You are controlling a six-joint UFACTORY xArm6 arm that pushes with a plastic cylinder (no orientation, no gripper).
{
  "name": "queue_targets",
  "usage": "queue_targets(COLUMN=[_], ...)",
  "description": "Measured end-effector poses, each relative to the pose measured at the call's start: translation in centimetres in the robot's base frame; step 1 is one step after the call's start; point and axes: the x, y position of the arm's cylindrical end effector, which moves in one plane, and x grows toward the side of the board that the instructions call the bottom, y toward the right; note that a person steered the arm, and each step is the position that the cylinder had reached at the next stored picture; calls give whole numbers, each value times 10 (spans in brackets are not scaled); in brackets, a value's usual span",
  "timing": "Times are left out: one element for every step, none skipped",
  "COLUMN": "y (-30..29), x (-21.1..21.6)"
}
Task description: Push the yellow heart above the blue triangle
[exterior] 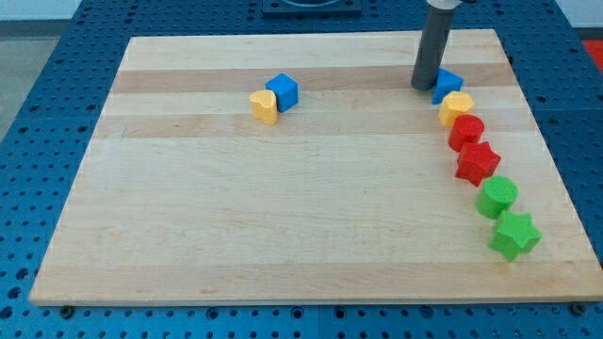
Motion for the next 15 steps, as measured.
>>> queue_targets(y=[6, 6, -9, -41, -63, -94, -140, -194, -255, -277, -274, -254, -223, -196, -173], x=[0, 0, 0, 6, 30, 54, 81, 98, 95, 76, 58, 55, 55, 46, 30])
